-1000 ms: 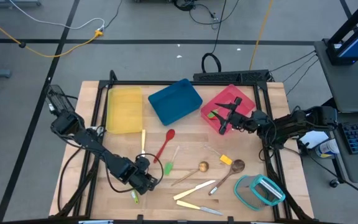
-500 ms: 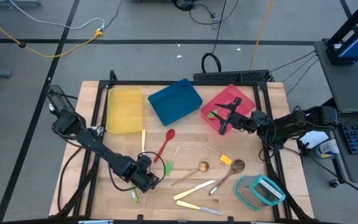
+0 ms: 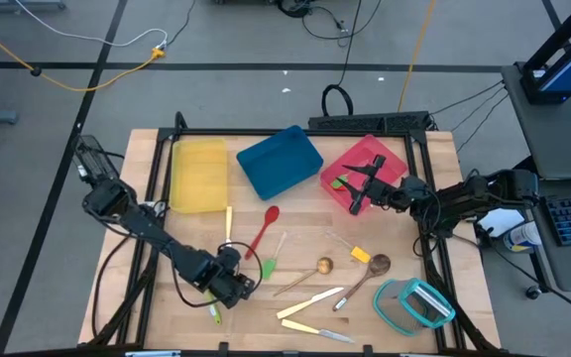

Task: Pick & Place Kitchen Items
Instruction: Put the orange spatula into the red bin

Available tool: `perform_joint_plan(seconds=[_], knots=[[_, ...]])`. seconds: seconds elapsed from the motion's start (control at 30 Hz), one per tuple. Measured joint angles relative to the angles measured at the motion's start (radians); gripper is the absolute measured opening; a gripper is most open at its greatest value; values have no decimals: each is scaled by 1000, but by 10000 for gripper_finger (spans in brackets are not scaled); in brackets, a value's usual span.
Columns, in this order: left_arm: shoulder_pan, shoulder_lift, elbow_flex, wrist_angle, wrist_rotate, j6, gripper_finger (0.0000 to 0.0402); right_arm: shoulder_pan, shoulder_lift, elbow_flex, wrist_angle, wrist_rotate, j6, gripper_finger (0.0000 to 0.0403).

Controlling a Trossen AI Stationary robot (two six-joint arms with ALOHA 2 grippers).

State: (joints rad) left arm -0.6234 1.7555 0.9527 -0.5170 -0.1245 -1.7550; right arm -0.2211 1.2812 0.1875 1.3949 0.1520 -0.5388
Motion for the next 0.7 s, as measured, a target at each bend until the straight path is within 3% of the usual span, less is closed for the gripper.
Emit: perform_joint_plan(seconds=[0.3,0.7], knots=[[-11,-10,-2,14,83,-101,179,0,0,0,1,0,-5,171],[22,-8,0,23,84,24,119,0,0,0,0,0,-6,171]])
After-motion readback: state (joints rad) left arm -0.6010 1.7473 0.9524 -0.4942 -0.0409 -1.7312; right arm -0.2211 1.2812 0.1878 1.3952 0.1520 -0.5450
